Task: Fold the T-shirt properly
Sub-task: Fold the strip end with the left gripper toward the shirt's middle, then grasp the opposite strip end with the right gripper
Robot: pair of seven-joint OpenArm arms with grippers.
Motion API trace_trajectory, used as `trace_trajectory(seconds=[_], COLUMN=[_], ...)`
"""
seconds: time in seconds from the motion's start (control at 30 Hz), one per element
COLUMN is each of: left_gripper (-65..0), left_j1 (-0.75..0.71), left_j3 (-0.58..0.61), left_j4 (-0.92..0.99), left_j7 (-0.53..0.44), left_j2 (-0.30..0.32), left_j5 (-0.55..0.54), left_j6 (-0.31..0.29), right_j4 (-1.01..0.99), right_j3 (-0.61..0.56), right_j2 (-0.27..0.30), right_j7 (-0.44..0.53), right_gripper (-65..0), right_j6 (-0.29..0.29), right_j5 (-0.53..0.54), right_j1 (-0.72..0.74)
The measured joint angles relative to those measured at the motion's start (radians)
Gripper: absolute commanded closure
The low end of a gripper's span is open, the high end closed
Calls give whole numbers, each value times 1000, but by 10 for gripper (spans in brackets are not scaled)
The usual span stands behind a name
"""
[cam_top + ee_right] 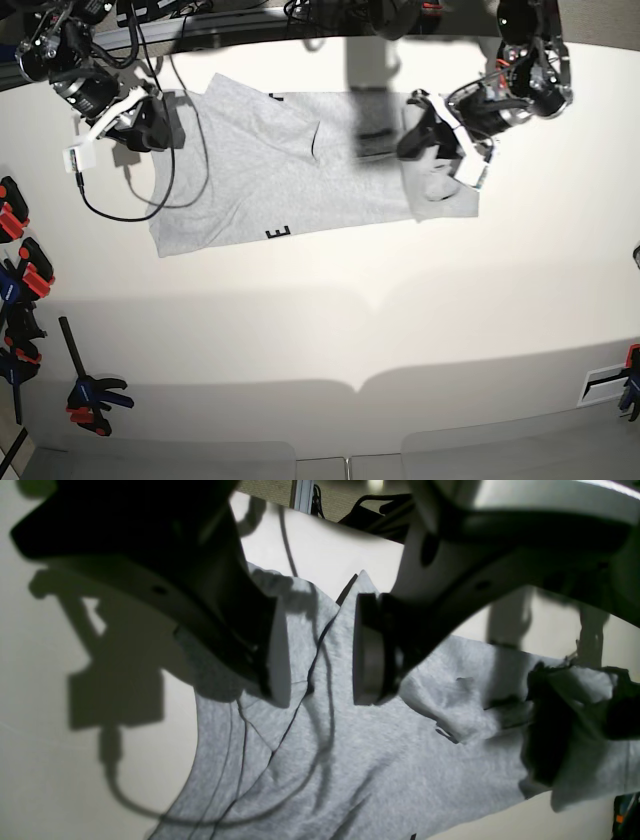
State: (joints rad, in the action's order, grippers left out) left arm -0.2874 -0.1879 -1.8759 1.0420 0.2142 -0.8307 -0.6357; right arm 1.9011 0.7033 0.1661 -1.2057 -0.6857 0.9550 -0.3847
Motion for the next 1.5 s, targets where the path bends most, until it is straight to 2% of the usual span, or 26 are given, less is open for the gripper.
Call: trace_trajectory(seconds=[0.2, 0.4, 0.43, 0.5, 0.57, 0.93, 1.07, 1.23, 1.33, 1.37, 1.5], left_gripper=[0, 0, -34, -147, -199, -203, -203, -203, -203, -203, -203], left_j1=[0, 0, 0, 0, 0, 2, 2, 2, 2, 2, 2], left_j3=[66, 68, 68, 68, 69, 69, 69, 69, 69, 69, 69], left_j4=[0, 0, 0, 0, 0, 0, 0, 0, 0, 0, 0], left_j7=[-77, -111, -119, -126, -132, -129, -129, -129, -129, -129, -129], left_j2=[-2, -3, -3, -3, -3, -3, -3, -3, -3, -3, -3], left_j5=[43, 37, 11, -94, -192, -217, -217, -217, -216, -217, -217], left_j6=[0, 0, 1, 3, -1, 0, 0, 0, 0, 0, 0], right_j4=[0, 0, 0, 0, 0, 0, 0, 1, -1, -8, -76], right_j3=[0, 0, 0, 0, 0, 2, 20, 39, 39, 39, 39], right_j2=[0, 0, 0, 0, 0, 0, -1, 0, 0, 0, 0], right_j7=[0, 0, 2, 16, 38, 80, 77, 139, 196, 197, 188], right_gripper=[-213, -306, -306, -306, -306, -307, -373, -373, -370, -370, -370], right_j6=[0, 0, 0, 0, 0, 0, 0, 0, 6, 32, 53], right_j5=[-1, -5, -5, -4, -5, -21, -183, -280, -377, -405, -445], right_j1=[0, 0, 0, 0, 0, 48, 101, 135, 139, 148, 229])
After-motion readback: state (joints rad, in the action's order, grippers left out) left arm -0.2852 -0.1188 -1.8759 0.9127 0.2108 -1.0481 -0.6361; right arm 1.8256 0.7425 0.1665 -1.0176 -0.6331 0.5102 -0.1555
